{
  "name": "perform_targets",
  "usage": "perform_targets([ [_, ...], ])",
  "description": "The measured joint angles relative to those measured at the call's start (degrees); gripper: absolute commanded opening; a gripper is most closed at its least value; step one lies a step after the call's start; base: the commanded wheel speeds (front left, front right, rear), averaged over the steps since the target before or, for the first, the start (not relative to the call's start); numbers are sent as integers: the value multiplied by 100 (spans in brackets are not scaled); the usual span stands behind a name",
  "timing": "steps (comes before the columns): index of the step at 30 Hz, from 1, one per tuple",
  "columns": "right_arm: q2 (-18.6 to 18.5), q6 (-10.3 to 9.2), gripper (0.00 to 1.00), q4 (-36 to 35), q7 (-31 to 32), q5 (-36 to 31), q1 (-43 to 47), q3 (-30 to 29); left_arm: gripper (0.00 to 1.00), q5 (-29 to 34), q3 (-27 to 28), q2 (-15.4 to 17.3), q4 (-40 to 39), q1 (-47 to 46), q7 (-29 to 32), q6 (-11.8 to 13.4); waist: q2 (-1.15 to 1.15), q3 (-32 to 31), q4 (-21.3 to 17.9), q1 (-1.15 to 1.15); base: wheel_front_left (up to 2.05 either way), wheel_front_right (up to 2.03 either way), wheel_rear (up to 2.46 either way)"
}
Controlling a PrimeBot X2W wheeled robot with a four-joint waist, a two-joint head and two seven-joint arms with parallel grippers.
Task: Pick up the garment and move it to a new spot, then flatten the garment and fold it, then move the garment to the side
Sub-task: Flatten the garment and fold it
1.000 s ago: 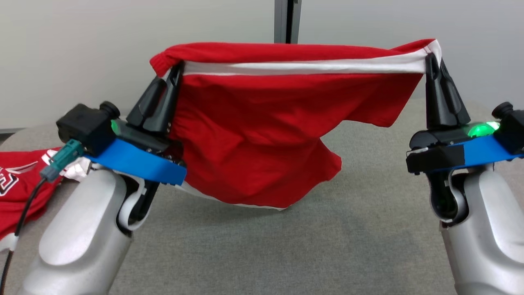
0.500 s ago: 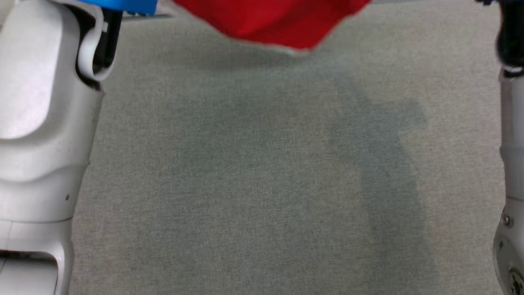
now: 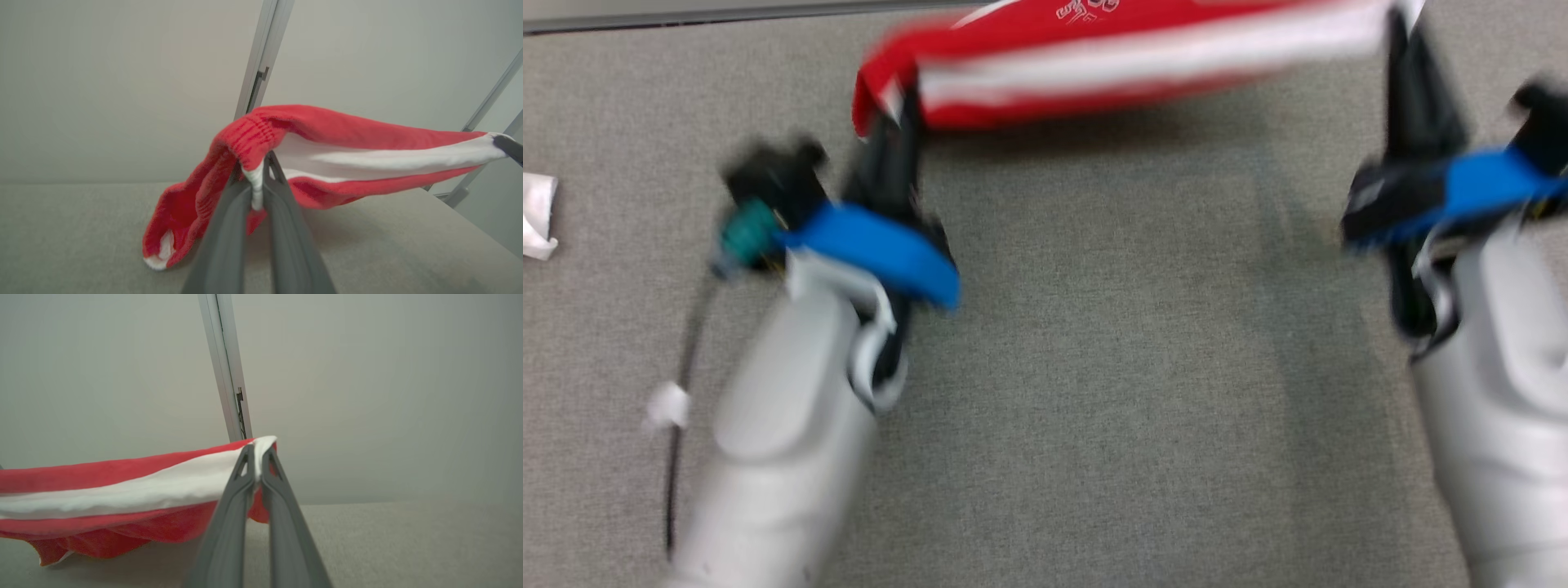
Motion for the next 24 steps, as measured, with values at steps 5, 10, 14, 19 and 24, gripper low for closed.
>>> perform_targets([
  [5,2,0,0,336,1,302,1071,354,0,-460,-413,-126,257,1096,1,-16,0,-250,3,-1,0,0,0],
  [10,-21,0,0,448,1,546,1823,512,0,-719,-500,-205,255,1806,1,-18,-2,-580,58,-1,0,0,0],
  [14,14,0,0,454,1,727,2274,521,0,-840,-505,-210,175,2246,1,-18,-3,-869,109,-1,0,0,0],
  [19,65,0,0,396,1,851,2797,394,0,-931,-459,-201,9,2764,1,-18,-3,-1241,147,-1,0,0,0],
  [24,116,0,0,326,1,902,3329,332,0,-994,-568,-90,-164,3330,1,-18,-3,-1658,153,-1,0,0,0],
])
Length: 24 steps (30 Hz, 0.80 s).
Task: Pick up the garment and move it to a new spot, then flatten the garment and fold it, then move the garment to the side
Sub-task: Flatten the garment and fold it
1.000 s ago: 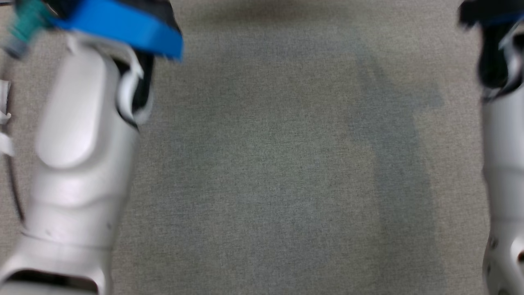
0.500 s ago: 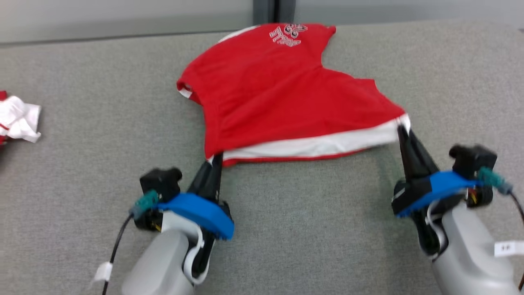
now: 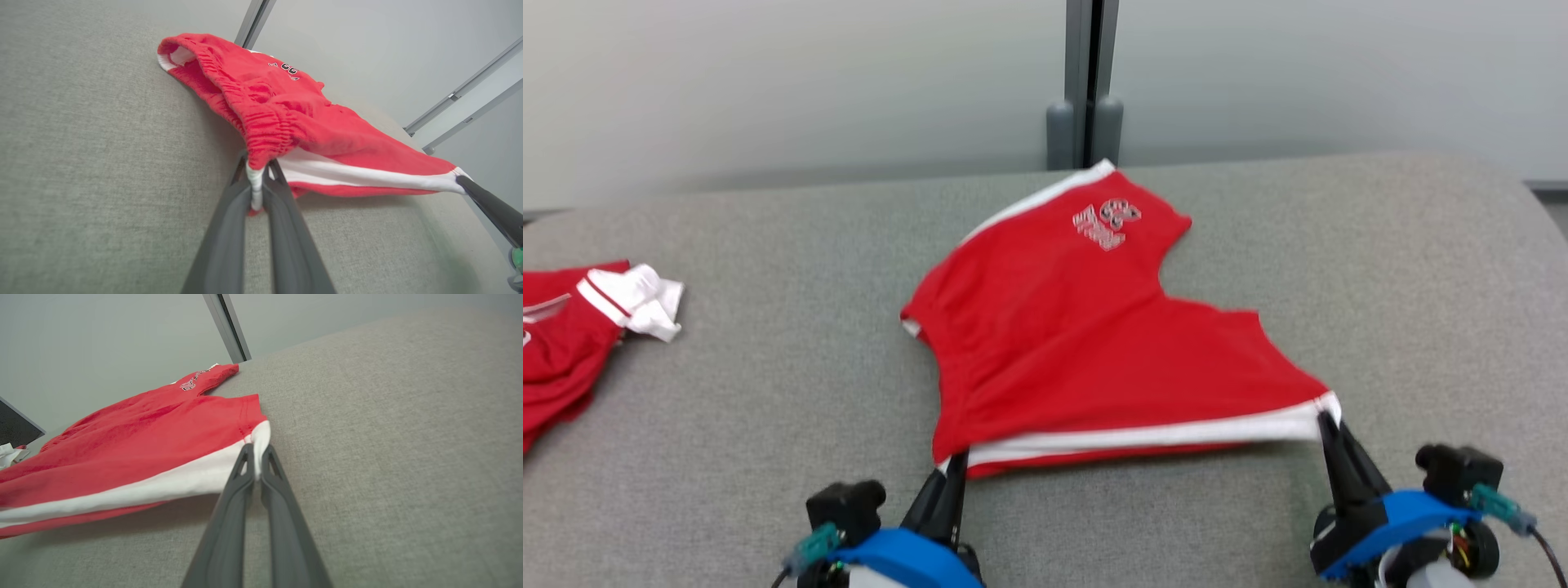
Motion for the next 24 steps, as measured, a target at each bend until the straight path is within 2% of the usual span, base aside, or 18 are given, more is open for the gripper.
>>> perform_targets([
  [11,55,0,0,-258,0,84,937,-3,0,-38,-183,185,-443,1029,0,0,-1,-615,-40,1,0,0,0],
  [18,59,0,0,-458,0,180,1135,-44,0,-63,-660,320,-633,1139,0,0,0,-657,88,1,0,0,0],
  [24,65,0,0,-695,0,243,1004,-199,0,-104,-767,391,-983,1049,-1,0,1,-561,200,1,0,0,0],
])
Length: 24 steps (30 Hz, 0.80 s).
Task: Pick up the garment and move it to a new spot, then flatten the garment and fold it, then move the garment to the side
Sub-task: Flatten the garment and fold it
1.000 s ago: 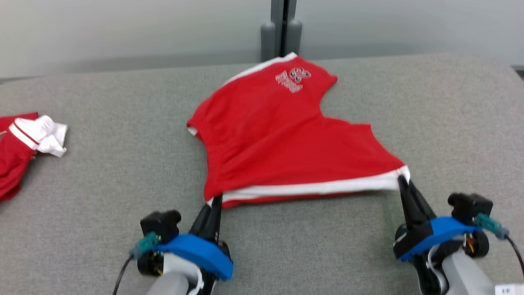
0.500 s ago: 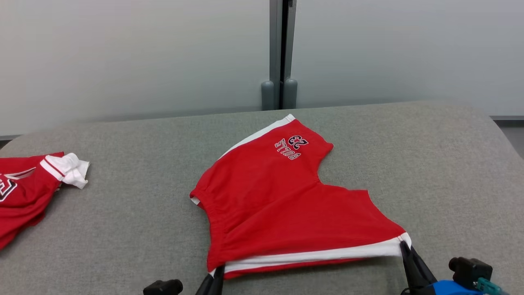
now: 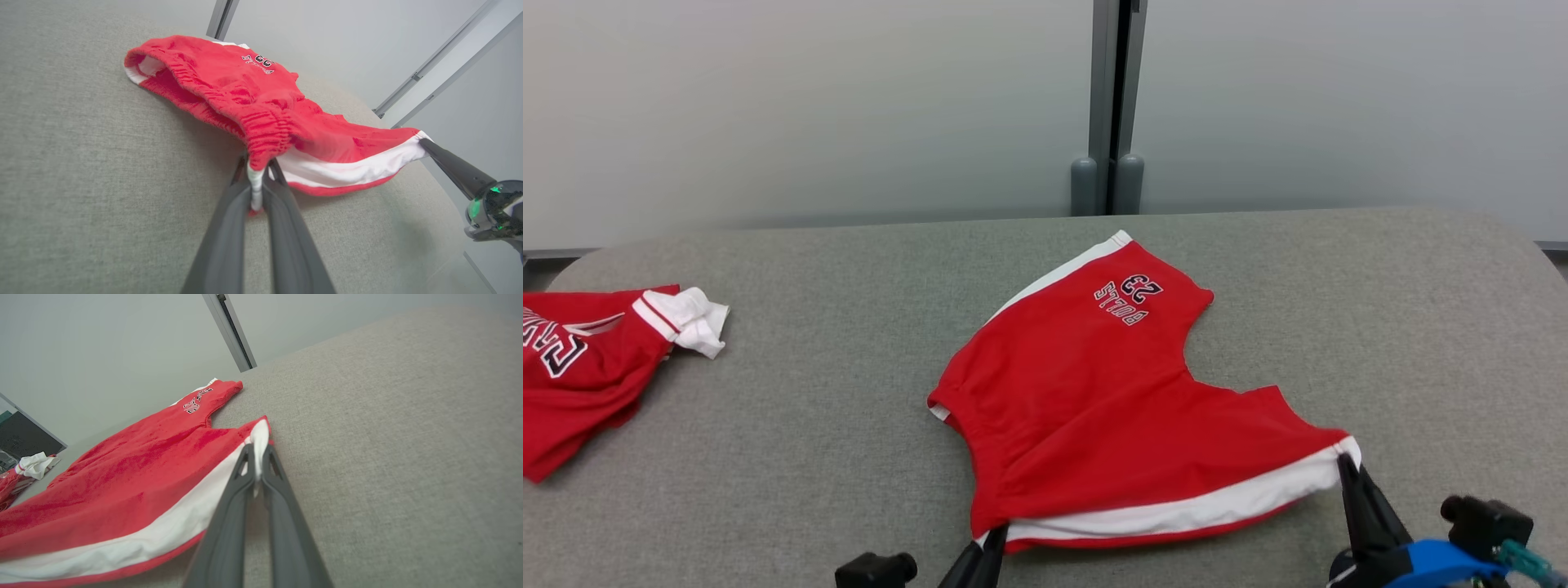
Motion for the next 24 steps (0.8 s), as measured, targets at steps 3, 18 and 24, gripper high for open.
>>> perform_targets([
  [3,-30,0,0,-113,0,-1,-383,-58,0,-83,22,-36,-149,-258,1,0,0,132,56,0,0,0,0],
  [18,-682,0,0,586,-1,-283,-3305,266,0,-291,422,-509,-156,-2063,1,0,2,1440,601,2,0,0,0],
  [24,-859,0,0,1263,-1,-442,-4297,353,0,-503,645,-549,-127,-2500,0,0,2,2042,898,2,0,0,0],
])
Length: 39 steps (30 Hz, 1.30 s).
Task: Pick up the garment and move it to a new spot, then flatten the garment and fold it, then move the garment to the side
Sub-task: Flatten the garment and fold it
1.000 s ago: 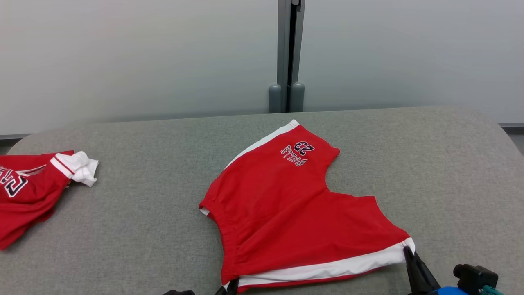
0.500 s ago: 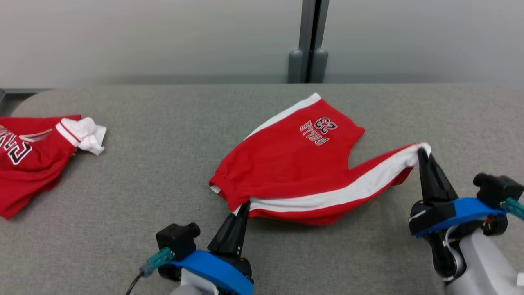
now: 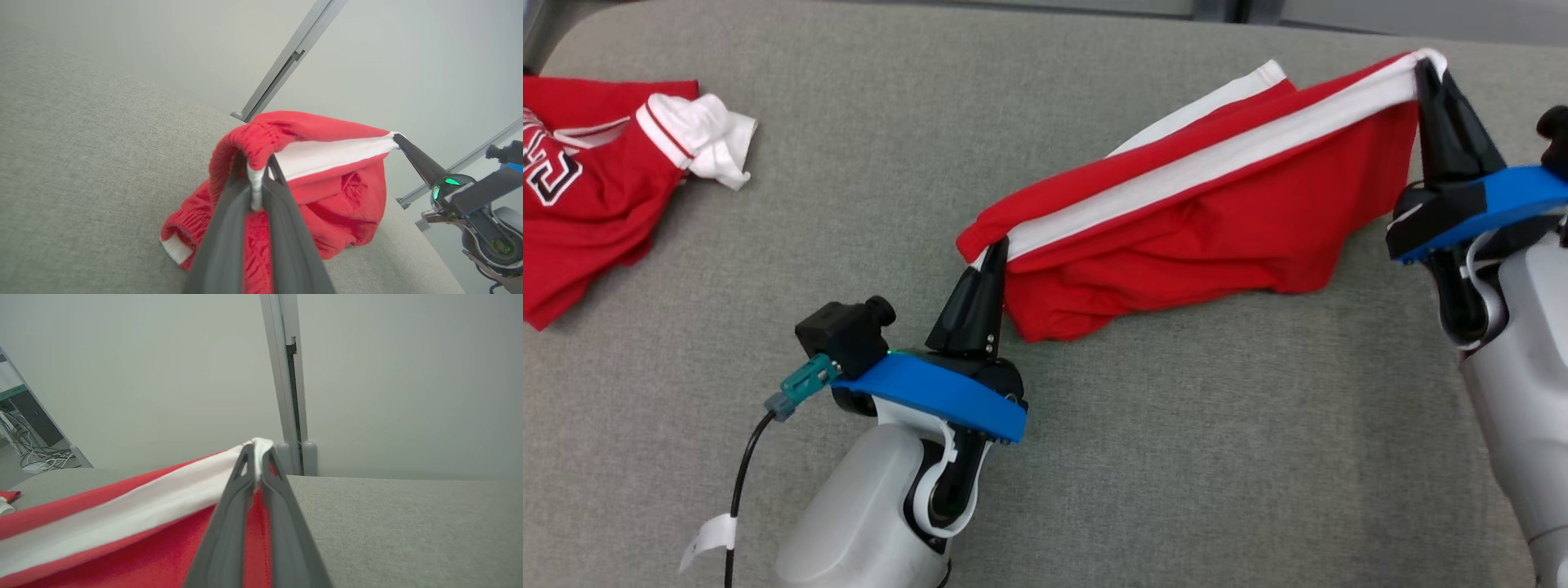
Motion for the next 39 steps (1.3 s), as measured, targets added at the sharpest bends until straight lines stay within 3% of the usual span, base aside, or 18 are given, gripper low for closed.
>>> perform_targets([
  [14,-78,0,0,851,1,-534,-1121,221,0,-493,-374,-9,54,-647,1,0,0,924,436,-1,0,0,0],
  [15,-71,0,5,871,0,-543,-1134,219,0,-500,-377,-9,60,-656,0,0,0,934,442,-1,0,0,0],
  [16,-55,0,28,891,1,-541,-1150,197,0,-501,-378,-9,73,-659,0,0,0,937,441,-1,0,0,0],
  [17,-43,0,75,894,0,-541,-1160,180,20,-501,-366,-11,88,-662,0,0,0,935,437,-2,0,0,0],
  [18,-26,0,100,926,0,-541,-1173,172,69,-506,-357,-11,96,-664,0,0,0,929,430,-2,0,0,0],
  [19,-7,0,100,940,0,-535,-1177,166,100,-522,-347,-11,108,-664,0,0,-1,921,423,-2,0,0,0],
  [30,-158,0,100,1230,0,-490,-1020,264,100,-174,74,-12,224,-425,1,0,-2,691,372,-2,0,0,0],
  [39,-292,0,100,1947,104,-430,-717,914,100,277,577,-9,74,-51,0,0,-2,531,379,-3,0,0,0],
])
